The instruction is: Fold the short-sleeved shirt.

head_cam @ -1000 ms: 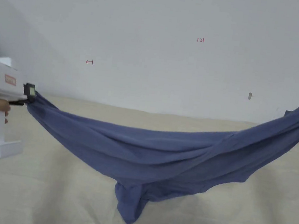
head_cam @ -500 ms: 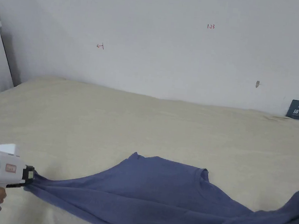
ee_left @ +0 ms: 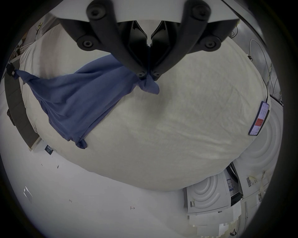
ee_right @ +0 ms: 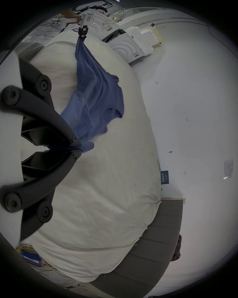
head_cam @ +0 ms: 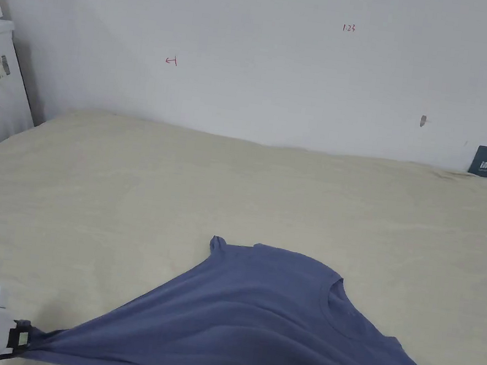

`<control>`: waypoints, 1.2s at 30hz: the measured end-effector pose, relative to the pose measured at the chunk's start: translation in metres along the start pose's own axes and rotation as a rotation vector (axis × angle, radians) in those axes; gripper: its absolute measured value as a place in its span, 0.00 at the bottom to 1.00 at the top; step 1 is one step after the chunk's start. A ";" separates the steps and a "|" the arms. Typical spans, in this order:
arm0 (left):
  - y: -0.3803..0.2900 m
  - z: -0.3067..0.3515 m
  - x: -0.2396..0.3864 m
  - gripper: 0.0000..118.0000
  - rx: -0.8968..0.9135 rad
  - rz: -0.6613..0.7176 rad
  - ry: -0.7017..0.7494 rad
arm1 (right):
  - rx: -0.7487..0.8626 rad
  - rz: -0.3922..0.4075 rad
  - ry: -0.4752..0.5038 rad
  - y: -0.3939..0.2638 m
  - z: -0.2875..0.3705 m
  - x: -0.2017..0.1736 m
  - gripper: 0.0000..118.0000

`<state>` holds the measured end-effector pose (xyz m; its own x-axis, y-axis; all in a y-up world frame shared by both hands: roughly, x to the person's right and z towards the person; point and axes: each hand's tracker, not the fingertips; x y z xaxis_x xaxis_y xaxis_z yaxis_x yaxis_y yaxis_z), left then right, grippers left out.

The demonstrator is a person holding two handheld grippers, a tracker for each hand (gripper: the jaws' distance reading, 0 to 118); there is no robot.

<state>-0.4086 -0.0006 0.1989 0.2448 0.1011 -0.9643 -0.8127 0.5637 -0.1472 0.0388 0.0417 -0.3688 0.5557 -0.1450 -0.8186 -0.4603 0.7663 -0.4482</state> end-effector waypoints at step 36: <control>-0.038 0.032 0.010 1.00 -0.015 -0.029 0.057 | -0.067 -0.009 -0.117 -0.029 -0.042 0.039 0.86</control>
<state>-0.3584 0.0047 0.2017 0.2382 0.0381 -0.9705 -0.8136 0.5535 -0.1779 0.0451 -0.0125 -0.4028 0.6347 -0.0746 -0.7691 -0.4983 0.7212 -0.4812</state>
